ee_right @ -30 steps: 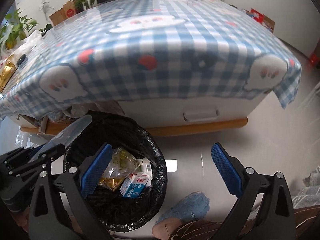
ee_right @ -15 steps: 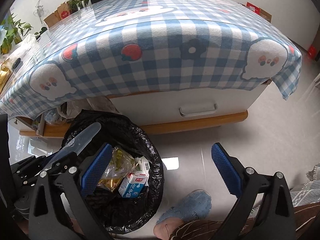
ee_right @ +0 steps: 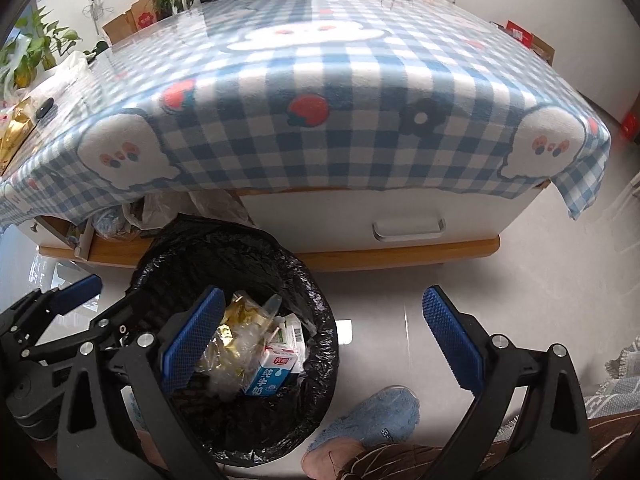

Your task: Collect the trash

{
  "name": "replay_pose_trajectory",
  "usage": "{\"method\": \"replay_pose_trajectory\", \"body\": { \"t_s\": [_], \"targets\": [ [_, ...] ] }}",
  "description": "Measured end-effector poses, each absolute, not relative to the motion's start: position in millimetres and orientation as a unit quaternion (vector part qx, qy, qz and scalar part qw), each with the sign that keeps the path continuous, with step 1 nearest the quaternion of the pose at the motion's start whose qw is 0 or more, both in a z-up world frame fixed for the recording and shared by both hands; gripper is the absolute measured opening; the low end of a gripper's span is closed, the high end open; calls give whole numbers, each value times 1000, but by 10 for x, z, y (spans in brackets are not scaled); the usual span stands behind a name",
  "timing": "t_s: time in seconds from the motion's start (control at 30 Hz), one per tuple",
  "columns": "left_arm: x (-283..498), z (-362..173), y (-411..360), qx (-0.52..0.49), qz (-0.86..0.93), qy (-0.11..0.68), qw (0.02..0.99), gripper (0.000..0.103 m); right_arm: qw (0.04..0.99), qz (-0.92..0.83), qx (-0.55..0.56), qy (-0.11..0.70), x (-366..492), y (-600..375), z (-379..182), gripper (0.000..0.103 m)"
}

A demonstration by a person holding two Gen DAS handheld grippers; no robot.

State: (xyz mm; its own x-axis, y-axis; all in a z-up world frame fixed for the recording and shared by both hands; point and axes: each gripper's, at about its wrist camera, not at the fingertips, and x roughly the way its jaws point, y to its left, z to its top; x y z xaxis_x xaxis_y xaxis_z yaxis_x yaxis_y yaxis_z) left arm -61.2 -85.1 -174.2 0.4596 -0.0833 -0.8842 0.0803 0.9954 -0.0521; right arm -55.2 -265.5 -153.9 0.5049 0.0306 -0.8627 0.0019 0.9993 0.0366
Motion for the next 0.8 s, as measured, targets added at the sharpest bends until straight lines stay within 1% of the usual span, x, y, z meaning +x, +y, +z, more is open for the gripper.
{"method": "replay_pose_trajectory", "body": {
  "t_s": [0.13, 0.2, 0.3, 0.53, 0.8],
  "targets": [
    [-751, -1437, -694, 12, -30, 489, 872, 83, 878, 23, 8, 479, -609, -2519, -1317, 95],
    [-825, -1278, -593, 8, -23, 475, 880, 93, 883, 29, 8, 468, -669, -2463, -1167, 95],
    [-976, -1034, -425, -13, -13, 455, 890, 97, 892, 40, 12, 450, -799, -2405, -931, 95],
    [-1415, -529, -233, -19, -6, 410, 912, 97, 911, 37, 12, 411, -1250, -2386, -452, 95],
    [-1827, -265, -142, -24, -22, 387, 921, 97, 927, 45, 2, 373, -1755, -2337, -165, 95]
  ]
}}
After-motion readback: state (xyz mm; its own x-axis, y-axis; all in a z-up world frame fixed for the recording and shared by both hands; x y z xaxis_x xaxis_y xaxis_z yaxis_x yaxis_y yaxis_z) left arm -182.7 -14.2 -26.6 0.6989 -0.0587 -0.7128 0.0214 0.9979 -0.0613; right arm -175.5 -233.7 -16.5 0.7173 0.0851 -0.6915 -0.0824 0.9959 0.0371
